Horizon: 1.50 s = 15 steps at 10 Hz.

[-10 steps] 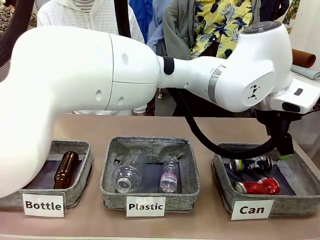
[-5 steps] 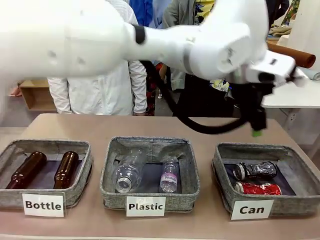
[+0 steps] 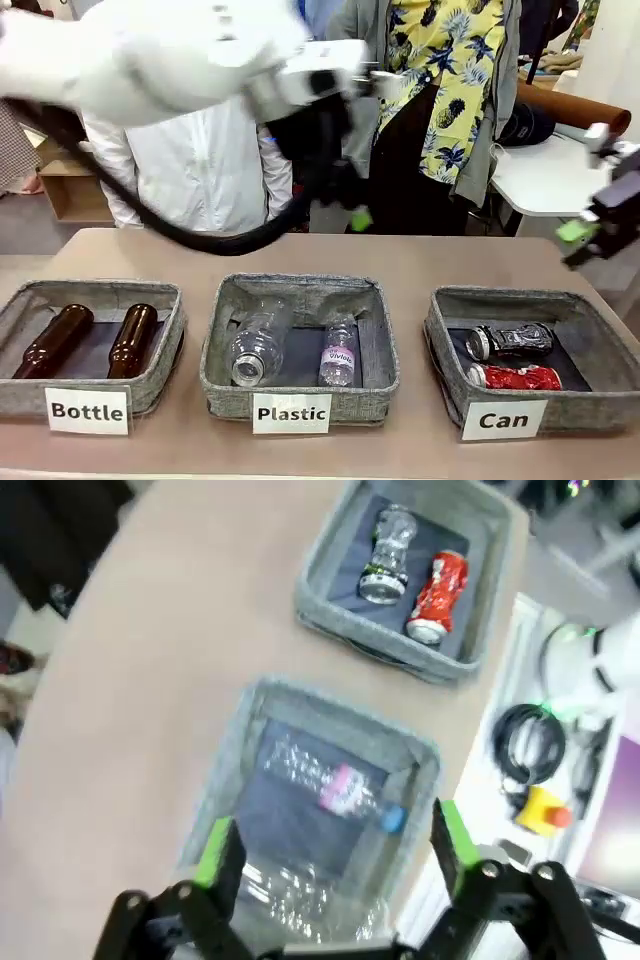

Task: Sort the can waste into the basket.
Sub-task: Pick up the can waste from the table and place it in the right Fabric basket.

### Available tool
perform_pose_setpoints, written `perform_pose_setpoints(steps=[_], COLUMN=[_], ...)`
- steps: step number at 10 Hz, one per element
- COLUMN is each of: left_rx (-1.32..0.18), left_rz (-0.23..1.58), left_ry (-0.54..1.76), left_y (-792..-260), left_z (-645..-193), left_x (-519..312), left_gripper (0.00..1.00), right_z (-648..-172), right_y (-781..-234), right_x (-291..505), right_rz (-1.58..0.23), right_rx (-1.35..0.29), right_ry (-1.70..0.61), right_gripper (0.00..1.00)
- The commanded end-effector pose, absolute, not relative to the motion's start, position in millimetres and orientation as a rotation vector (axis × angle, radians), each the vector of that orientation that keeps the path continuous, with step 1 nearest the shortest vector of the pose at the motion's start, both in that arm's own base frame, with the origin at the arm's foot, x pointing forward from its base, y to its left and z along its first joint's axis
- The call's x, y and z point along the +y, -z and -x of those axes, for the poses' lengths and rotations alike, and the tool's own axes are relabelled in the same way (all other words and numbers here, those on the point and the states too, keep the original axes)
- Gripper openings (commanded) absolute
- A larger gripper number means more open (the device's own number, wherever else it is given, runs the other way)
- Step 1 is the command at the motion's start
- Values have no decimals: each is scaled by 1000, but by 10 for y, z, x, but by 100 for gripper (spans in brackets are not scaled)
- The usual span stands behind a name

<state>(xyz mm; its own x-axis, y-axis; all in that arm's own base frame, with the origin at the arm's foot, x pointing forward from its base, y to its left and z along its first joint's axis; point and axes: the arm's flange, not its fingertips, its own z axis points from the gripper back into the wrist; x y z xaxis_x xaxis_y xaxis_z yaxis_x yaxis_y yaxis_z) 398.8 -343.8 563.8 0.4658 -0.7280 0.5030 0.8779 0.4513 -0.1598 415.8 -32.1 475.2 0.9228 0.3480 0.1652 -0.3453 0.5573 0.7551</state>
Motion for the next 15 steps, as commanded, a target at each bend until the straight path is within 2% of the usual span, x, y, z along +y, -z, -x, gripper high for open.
perform_pose_setpoints(steps=[1, 2, 4, 5, 6, 7, 8, 15], left_rx=[-447, -372, -270, -283, -336, -326, -302, -302], left_rz=[624, 767, 1076, 1215, 1333, 1290, 1229, 1229], left_ry=[845, 787, 515, 401, 399, 384, 452, 452], left_y=[-5386, -5290, -4913, -4661, -4389, -4032, -4627, -4627], left_z=[-3756, -3819, -4078, -4152, -4178, -4271, -4011, -4011], left_x=[-2472, -2051, -1106, -743, -509, -550, -549, -549], left_gripper=[97, 97, 97, 97, 97, 97, 97, 97], right_z=[-4370, -4466, -4665, -4710, -4737, -4822, -4697, -4697], right_y=[-4639, -4584, -4526, -4513, -4477, -4402, -4394, -4394], right_x=[-166, -37, 35, -26, -91, -172, -38, -38], right_rz=[-963, -1069, -1331, -1364, -1287, -1068, -1313, -1313], right_rx=[0, 5, 15, -13, -30, -53, 1, 1], right_ry=[-429, -413, -272, -172, -101, -11, -206, -206], right_gripper=[100, 100, 100, 100, 100, 100, 100, 100])
